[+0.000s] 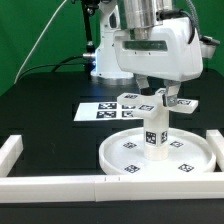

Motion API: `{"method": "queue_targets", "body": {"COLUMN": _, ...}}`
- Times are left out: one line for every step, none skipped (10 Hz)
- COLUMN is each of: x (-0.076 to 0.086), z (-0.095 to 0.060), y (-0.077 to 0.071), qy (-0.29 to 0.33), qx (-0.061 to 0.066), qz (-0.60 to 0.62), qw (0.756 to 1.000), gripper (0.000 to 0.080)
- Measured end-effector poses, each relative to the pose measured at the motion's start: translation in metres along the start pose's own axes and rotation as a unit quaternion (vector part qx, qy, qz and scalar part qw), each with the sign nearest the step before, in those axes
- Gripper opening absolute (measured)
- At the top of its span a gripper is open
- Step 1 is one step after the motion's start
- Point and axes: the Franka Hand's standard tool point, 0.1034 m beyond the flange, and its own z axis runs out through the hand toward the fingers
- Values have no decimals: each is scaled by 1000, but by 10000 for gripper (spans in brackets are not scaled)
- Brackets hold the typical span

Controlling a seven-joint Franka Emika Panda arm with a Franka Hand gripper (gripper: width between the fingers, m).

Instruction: Assemble round table

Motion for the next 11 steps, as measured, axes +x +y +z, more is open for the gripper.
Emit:
{"method": "queue_targets", "body": {"x": -1, "z": -5, "y": 0, "qy": -10, "qx": -6, "qz": -50, "qw": 999, "gripper": 637}}
{"method": "queue_targets", "body": {"x": -2, "z": -8, "y": 1, "qy": -14, "qx": -8, "qz": -108, "qw": 994, "gripper": 647}}
{"method": "queue_targets", "body": {"x": -2, "z": -11, "y": 0, "qy": -17, "qx": -14, "qz": -185, "qw": 982, "gripper": 647}}
{"method": "queue_targets", "body": {"x": 0, "z": -16, "y": -3, "qy": -20, "qx": -13, "qz": -251, "qw": 968, "gripper": 649}}
{"method": "queue_targets", "body": {"x": 2, "z": -17, "y": -5, "qy": -23, "qx": -13, "qz": -334, "qw": 942, "gripper": 649}}
{"method": "queue_targets", "body": {"x": 2, "z": -17, "y": -5, "qy": -29, "qx": -16, "qz": -413, "qw": 910, "gripper": 649}}
{"method": "queue_targets", "body": {"x": -1, "z": -16, "y": -6, "qy": -26, "qx": -26, "qz": -453, "qw": 891, "gripper": 649}}
{"method": "queue_targets", "body": {"x": 0, "z": -16, "y": -5, "qy": -26, "qx": -25, "qz": -477, "qw": 878, "gripper": 649}}
{"method": "queue_targets", "body": {"x": 2, "z": -16, "y": -5, "qy": -27, "qx": -24, "qz": -508, "qw": 860, "gripper": 649}}
{"method": "queue_targets", "body": {"x": 2, "z": -16, "y": -5, "qy": -26, "qx": -28, "qz": -533, "qw": 845, "gripper": 649}}
{"method": "queue_targets", "body": {"x": 6, "z": -16, "y": -4, "qy": -17, "qx": -46, "qz": -592, "qw": 804, "gripper": 649}}
